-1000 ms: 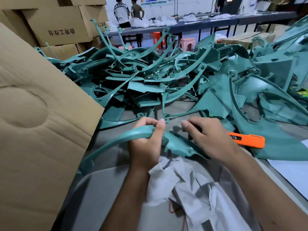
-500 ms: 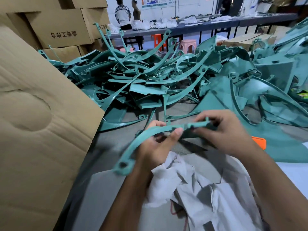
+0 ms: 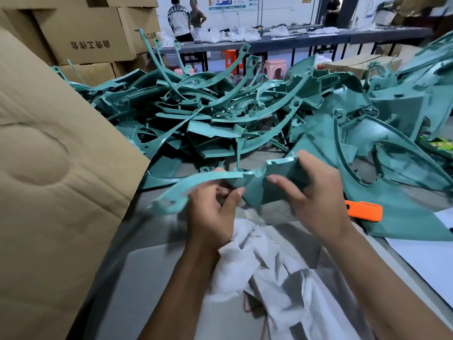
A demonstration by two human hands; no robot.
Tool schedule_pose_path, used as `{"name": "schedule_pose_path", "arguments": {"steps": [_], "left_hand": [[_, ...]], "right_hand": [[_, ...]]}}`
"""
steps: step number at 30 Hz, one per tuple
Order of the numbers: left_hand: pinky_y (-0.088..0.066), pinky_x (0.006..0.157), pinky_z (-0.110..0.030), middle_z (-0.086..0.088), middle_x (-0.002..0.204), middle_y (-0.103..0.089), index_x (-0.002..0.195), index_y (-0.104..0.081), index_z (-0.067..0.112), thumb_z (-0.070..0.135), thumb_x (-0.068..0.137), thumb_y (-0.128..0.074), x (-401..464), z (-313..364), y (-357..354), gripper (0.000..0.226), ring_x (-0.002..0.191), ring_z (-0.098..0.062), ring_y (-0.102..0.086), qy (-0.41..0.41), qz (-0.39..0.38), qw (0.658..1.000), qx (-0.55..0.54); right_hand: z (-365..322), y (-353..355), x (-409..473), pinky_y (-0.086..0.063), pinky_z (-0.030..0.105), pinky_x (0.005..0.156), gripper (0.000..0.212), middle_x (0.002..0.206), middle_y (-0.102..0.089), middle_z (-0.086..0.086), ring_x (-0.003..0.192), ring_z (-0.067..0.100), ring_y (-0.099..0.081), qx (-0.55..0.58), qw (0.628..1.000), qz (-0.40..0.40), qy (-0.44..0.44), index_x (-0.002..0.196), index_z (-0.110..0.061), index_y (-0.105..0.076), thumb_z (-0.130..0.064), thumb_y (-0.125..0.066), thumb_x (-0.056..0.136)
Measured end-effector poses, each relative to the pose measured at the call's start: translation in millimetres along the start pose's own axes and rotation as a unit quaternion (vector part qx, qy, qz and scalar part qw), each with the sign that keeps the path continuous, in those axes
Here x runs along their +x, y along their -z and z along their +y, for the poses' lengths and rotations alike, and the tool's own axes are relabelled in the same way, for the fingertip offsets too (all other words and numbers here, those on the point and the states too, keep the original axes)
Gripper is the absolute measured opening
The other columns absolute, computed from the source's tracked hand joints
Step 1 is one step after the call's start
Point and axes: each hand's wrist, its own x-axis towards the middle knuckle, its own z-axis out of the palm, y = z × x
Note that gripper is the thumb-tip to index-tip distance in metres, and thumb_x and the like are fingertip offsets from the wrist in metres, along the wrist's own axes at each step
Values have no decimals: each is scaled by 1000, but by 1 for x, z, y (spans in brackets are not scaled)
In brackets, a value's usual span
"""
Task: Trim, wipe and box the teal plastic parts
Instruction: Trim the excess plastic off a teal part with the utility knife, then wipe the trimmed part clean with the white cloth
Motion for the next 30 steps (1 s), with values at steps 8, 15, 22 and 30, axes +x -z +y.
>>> {"name": "schedule_pose_path", "arguments": {"steps": [8, 15, 22, 30], "left_hand": [[-60, 65, -31, 14, 75, -70, 105, -64, 13, 14, 93, -73, -1, 20, 2, 15, 72, -6, -69, 46, -45, 992, -104], [-61, 75, -44, 10, 101, -74, 110, -71, 27, 25, 88, -72, -4, 26, 14, 22, 90, -8, -68, -19, 19, 999, -18], [-48, 105, -50, -6, 162, -29, 154, -42, 26, 16, 73, -84, -2, 19, 15, 92, 141, -22, -40, -207, 44, 955, 208], [-45, 110, -47, -5, 161, -39, 148, -54, 19, 2, 92, -67, 2, 12, 18, 60, 144, -23, -43, -281, 102, 944, 138]], "right_hand": [[-13, -6, -3, -33, 15, 58, 42, 73, -54, -24, 64, -1, -47, 11, 998, 55, -22, 79, -49, -45, -30, -78, 94], [-2, -10, 3, -34, 42, 72, 51, 81, -46, 11, 78, 22, -37, 283, 922, 135, -229, 93, 14, -47, -32, -69, 96], [-10, -10, 2, -47, 32, 66, 17, 65, -52, 4, 64, 15, -50, 374, 875, 151, -268, 80, -6, -66, -14, -72, 95], [-27, -1, 0, -57, 30, 73, 57, 107, -76, 2, 94, 19, -71, 512, 825, -157, -180, 121, -11, -72, -61, -61, 95]]}}
